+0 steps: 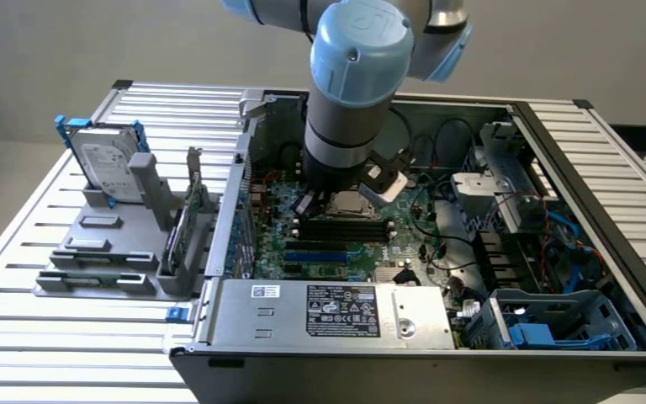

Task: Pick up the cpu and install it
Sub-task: 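Install the first cpu locking lever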

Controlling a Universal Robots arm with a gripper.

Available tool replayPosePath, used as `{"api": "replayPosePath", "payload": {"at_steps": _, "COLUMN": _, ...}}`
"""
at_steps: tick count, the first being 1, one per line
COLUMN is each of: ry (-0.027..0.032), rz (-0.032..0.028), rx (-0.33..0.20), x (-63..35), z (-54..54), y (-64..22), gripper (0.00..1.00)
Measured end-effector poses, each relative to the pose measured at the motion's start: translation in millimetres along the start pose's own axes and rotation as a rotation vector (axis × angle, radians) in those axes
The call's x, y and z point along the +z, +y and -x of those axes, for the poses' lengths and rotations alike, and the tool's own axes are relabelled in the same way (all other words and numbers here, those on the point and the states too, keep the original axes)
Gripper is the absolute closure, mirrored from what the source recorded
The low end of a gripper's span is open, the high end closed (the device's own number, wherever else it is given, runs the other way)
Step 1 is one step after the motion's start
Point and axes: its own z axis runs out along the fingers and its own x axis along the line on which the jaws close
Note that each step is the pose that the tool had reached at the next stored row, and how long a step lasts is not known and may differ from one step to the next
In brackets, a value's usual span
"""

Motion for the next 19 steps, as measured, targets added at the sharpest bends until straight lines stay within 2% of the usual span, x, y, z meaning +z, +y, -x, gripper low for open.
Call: {"api": "replayPosePath", "payload": {"at_steps": 19, "ry": 0.0097, "rz": 0.0127, "rx": -0.006, "x": 25.5, "z": -0.8, "y": -3.4, "gripper": 0.89}}
